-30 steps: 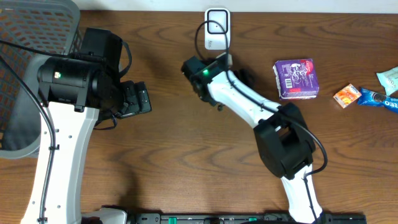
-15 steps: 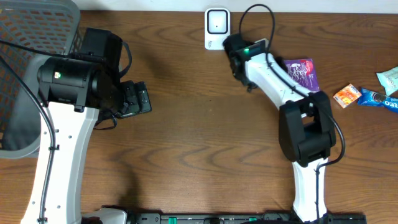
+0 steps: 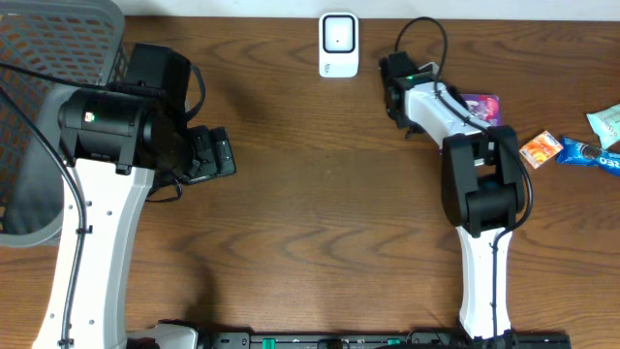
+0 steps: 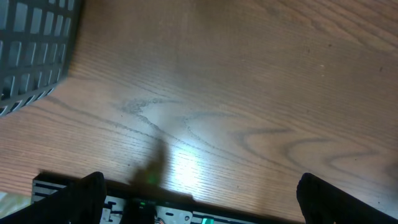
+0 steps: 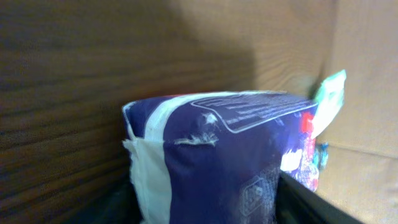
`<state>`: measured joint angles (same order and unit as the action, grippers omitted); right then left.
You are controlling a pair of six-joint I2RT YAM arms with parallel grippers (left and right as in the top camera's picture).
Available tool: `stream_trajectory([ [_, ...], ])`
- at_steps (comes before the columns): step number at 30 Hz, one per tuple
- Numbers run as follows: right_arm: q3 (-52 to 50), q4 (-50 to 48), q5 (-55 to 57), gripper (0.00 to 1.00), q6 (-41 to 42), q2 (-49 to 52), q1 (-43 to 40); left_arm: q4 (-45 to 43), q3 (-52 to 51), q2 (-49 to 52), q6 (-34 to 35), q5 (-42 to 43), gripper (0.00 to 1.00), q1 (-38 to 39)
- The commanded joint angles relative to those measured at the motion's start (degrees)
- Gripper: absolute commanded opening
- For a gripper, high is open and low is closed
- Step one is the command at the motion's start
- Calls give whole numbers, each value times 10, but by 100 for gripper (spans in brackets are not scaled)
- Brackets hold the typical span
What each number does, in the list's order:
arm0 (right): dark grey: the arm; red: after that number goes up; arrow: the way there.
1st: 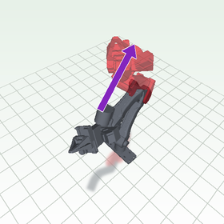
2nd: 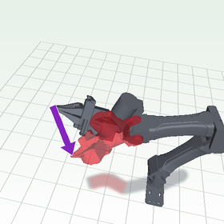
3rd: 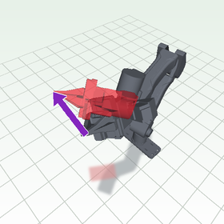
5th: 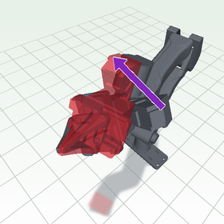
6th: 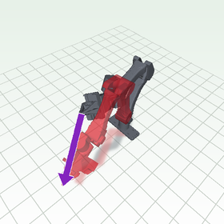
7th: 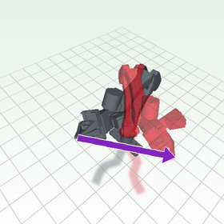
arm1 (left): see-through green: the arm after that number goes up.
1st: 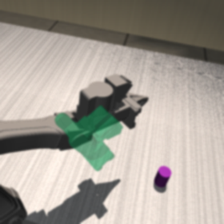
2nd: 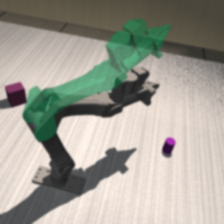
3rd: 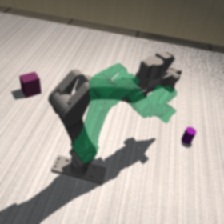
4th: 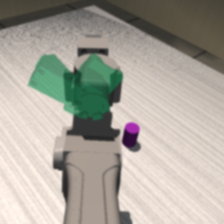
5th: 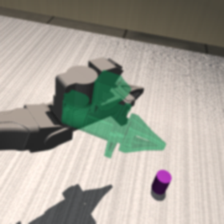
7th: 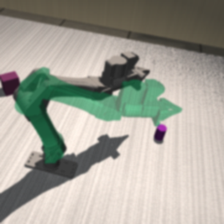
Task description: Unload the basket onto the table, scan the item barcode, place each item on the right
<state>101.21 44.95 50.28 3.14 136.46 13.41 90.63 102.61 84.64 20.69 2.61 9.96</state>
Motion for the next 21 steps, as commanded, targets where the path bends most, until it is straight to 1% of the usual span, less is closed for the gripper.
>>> stream_trajectory([
  [1, -2, 5, -59, 47, -10, 28, -10, 2, 0, 3, -7, -7, 98, -1],
  [2, -2, 5, -62, 43, -9, 27, -10, 2, 0, 3, -7, -7, 98, -1],
  [4, 4, 12, -63, 32, -4, 26, -6, 2, 0, 3, -7, -7, 98, -1],
  [5, 9, 19, -63, 27, -1, 26, -2, 2, 0, 3, -7, -7, 98, -1],
  [7, 24, 38, -63, 23, 13, 21, 5, 2, 0, 3, -7, -7, 98, -1],
  [9, 44, 61, -75, 22, 30, 13, 10, 2, 0, 3, -7, -7, 98, -1],
  [15, 139, 127, -214, 24, 59, -22, 5, 2, 0, 3, -7, -7, 98, -1],
  [19, 188, 158, -393, 24, 62, -44, -18, 2, 0, 3, -7, -7, 98, -1],
  [21, 201, 166, -512, 23, 68, -55, -41, 2, 0, 3, -7, -7, 98, -1],
])
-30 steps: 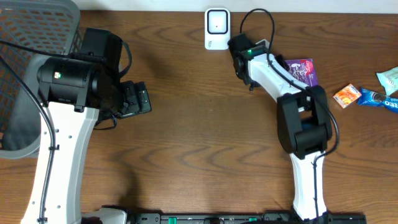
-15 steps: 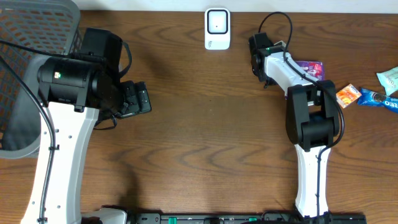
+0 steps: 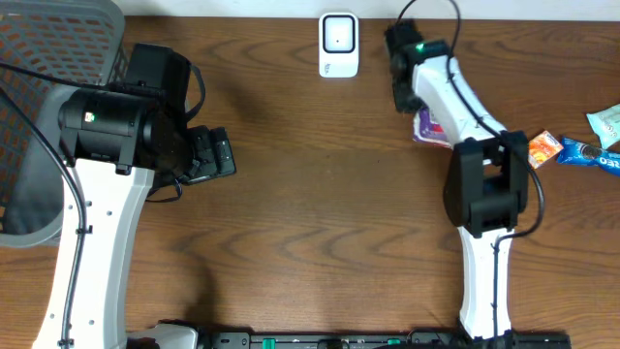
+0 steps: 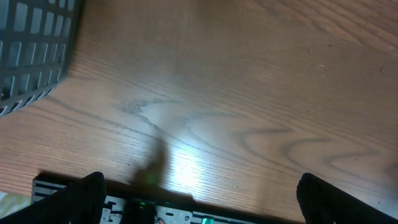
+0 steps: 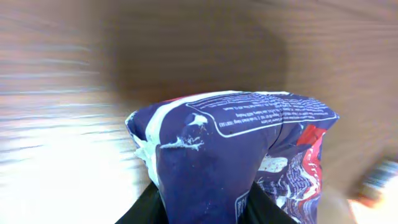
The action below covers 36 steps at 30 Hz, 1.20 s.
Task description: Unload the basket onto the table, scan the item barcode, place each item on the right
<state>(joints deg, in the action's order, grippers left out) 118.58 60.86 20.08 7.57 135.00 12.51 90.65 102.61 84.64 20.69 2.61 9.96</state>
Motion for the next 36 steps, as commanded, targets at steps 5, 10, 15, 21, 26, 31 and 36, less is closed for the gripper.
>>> stream_trajectory([
  [5, 23, 19, -457, 18, 31, -43, -83, 2, 0, 3, -7, -7, 98, -1],
  [10, -3, 17, -699, 20, 31, -43, -126, 2, 0, 3, -7, -7, 98, -1],
  [15, -5, 15, -846, 21, 26, -43, -155, 2, 0, 3, -7, -7, 98, -1],
  [21, -21, 22, -838, 27, 4, -43, -161, 2, 0, 3, -7, -7, 98, -1],
  [26, -125, -31, -801, 29, 8, -43, -152, 2, 0, 3, -7, -7, 98, -1],
  [31, -185, -54, -603, 27, 54, -43, -175, 2, 0, 3, -7, -7, 98, -1],
  [36, -146, 23, -410, 34, 57, -66, -196, 2, 0, 3, -7, -7, 98, -1],
])
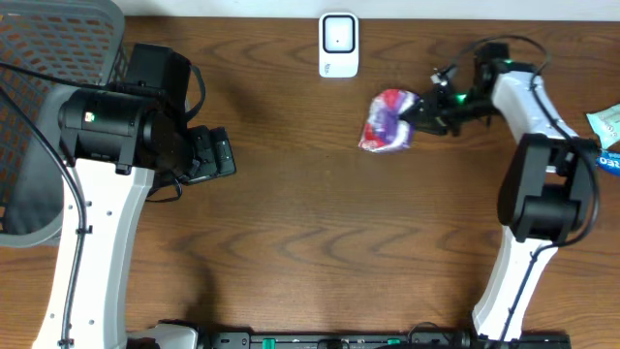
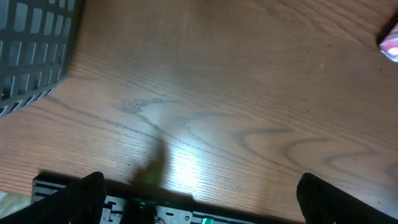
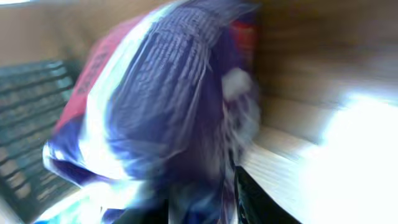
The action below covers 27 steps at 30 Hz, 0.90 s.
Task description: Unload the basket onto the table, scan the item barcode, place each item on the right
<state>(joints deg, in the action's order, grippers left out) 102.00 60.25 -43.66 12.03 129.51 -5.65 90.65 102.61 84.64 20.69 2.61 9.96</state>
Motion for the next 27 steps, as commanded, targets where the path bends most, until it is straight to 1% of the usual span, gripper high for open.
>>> stream_trajectory([
  [1, 30, 41, 250, 37, 12, -18, -14, 2, 0, 3, -7, -7, 98, -1],
  [3, 53, 65, 298, 40, 12, -33, -14, 2, 0, 3, -7, -7, 98, -1],
  [6, 78, 85, 340, 49, 12, -57, -12, 2, 0, 3, -7, -7, 98, -1],
  [9, 82, 90, 343, 56, 12, -79, -5, 2, 0, 3, -7, -7, 98, -1],
  [10, 82, 92, 341, 61, 12, -83, 4, 2, 0, 3, -7, -7, 98, -1],
  [14, 77, 92, 339, 68, 10, -80, 42, 2, 0, 3, -7, -7, 98, -1],
  [18, 77, 86, 350, 71, 6, -74, 81, 2, 0, 3, -7, -7, 98, -1],
  [22, 77, 81, 411, 70, 26, -65, 116, 2, 0, 3, -7, -7, 98, -1],
  [27, 76, 84, 416, 70, 42, -53, 129, 2, 0, 3, -7, -7, 98, -1],
])
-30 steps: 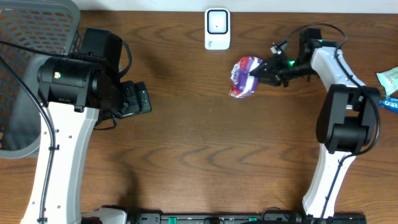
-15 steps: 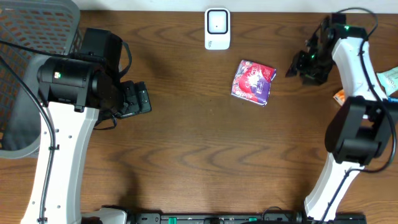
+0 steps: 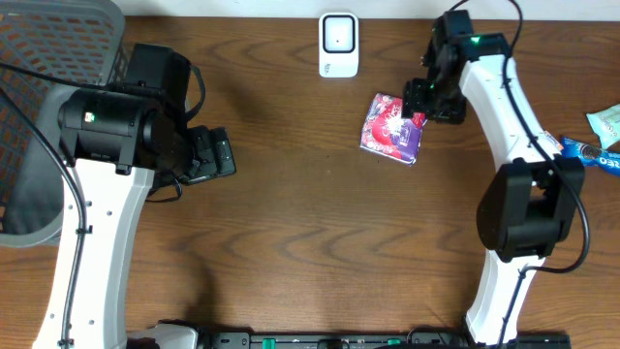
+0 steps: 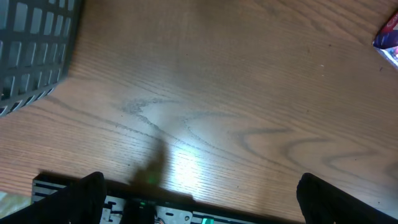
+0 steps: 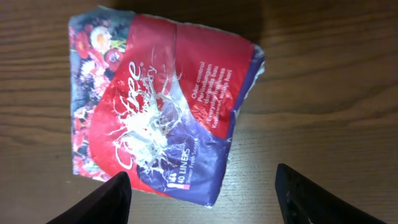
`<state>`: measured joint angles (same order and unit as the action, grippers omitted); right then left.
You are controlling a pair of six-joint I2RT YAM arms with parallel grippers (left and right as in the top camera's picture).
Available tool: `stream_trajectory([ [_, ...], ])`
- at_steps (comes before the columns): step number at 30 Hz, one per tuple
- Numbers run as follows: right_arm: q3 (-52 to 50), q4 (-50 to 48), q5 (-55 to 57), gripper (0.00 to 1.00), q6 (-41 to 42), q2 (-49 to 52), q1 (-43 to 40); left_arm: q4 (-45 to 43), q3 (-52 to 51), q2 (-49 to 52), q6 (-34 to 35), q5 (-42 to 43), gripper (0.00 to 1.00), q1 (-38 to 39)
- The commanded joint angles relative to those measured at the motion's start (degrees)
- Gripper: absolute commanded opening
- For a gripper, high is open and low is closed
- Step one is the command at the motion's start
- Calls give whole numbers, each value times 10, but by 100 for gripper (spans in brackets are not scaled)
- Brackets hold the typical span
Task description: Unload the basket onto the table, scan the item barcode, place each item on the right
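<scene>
The item, a red and purple flowered packet (image 3: 392, 128), lies flat on the wooden table below and to the right of the white scanner (image 3: 338, 44). Its printed front faces up in the right wrist view (image 5: 161, 106). My right gripper (image 3: 429, 100) hangs over the packet's right edge, open (image 5: 205, 208), with nothing between the fingers. Far to the left, my left gripper (image 3: 218, 153) is open and empty above bare wood (image 4: 199, 202). A corner of the packet (image 4: 388, 40) shows at the right edge of the left wrist view.
A grey mesh basket (image 3: 58, 58) stands at the back left and shows in the left wrist view (image 4: 31, 50). Loose snack packs, one blue (image 3: 591, 152) and one green (image 3: 605, 124), lie at the table's right edge.
My right gripper has let go of the packet and is open above it. The packet, held tilted in the air before, now lies flat on the table. The left arm has not moved.
My right gripper was shut on the packet at the back right, near the snack packs. Then it held the packet close to the scanner's right side. Later it held the packet tilted below the scanner. Now the packet lies face up there and the gripper is open.
</scene>
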<state>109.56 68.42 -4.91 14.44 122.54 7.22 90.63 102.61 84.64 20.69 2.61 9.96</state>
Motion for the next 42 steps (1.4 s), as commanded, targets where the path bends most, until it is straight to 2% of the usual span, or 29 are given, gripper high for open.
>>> stream_trajectory([
  [1, -2, 2, 29, 69, 19, 18, -2, 2, 0, 3, -7, -7, 98, -1],
  [5, -25, -7, 15, 61, 18, 20, -4, 2, 0, 3, -7, -7, 98, -1],
  [11, -82, -60, -30, 59, 18, 20, -15, 2, 0, 3, -7, -7, 98, -1],
  [18, -178, -202, -176, 57, 27, 21, -50, 2, 0, 3, -7, -7, 98, -1],
  [21, -216, -247, -184, 53, 28, 22, -65, 2, 0, 3, -7, -7, 98, -1],
  [23, -234, -264, -190, 37, 27, 22, -73, 2, 0, 3, -7, -7, 98, -1],
  [26, -243, -276, -196, 1, 27, 22, -77, 2, 0, 3, -7, -7, 98, -1],
  [30, -226, -279, -229, 1, 27, 15, -71, 2, 0, 3, -7, -7, 98, -1],
  [36, -132, -282, -237, 1, 27, -10, -28, 2, 0, 3, -7, -7, 98, -1],
  [38, -80, -300, -237, 1, 39, -11, -6, 2, 0, 3, -7, -7, 98, -1],
  [42, -56, -388, -236, 1, 102, -11, 22, 2, 0, 3, -7, -7, 98, -1],
])
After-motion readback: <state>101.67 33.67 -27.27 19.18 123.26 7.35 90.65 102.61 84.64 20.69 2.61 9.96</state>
